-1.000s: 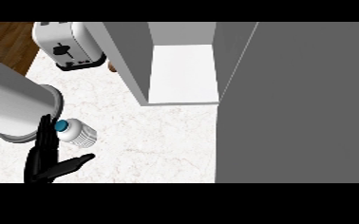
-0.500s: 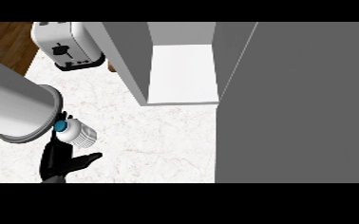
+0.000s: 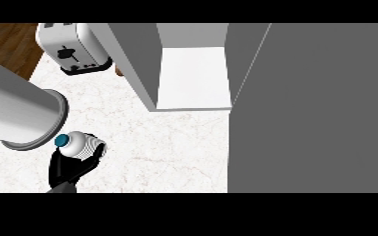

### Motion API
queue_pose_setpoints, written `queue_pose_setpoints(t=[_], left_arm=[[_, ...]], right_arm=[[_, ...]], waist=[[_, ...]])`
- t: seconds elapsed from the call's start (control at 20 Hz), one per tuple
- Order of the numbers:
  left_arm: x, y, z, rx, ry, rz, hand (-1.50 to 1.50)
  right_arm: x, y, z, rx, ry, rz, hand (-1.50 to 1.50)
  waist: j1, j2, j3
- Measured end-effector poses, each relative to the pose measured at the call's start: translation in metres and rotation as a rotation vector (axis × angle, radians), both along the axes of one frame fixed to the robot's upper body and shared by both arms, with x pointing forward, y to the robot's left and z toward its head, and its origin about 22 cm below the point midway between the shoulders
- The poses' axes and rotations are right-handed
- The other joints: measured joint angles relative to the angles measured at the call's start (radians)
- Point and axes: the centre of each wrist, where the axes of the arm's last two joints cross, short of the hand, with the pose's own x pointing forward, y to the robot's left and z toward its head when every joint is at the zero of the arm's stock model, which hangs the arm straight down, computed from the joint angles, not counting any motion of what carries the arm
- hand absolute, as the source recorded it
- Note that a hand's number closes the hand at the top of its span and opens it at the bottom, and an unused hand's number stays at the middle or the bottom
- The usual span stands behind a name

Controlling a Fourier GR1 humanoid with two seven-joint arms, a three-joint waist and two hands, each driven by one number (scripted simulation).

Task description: Pick up the bottled water, place it into the cabinet and close the cabinet

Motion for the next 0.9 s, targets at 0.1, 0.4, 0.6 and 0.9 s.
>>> queue_pose_setpoints(t=[0.1, 0.4, 0.6, 0.9], left_arm=[[0.0, 0.002, 0.0, -0.031, 0.003, -0.005, 1.5], [0.005, -0.01, -0.002, 0.01, -0.017, -0.045, 1.5], [0.008, -0.035, -0.005, 0.031, -0.041, -0.108, 1.5], [0.021, -0.072, -0.005, 0.003, -0.072, -0.19, 1.5]], right_arm=[[-0.001, 0.001, 0.0, 0.005, 0.002, 0.003, -1.5], [0.002, 0.004, -0.001, 0.011, -0.005, 0.0, -1.5], [-0.002, 0.004, -0.002, 0.015, -0.004, -0.003, -1.5], [-0.003, 0.003, -0.003, 0.009, -0.001, 0.0, -1.5]], waist=[[-0.001, -0.001, 0.001], [0.003, -0.002, 0.004], [0.004, -0.007, 0.008], [0.006, -0.008, 0.004]])
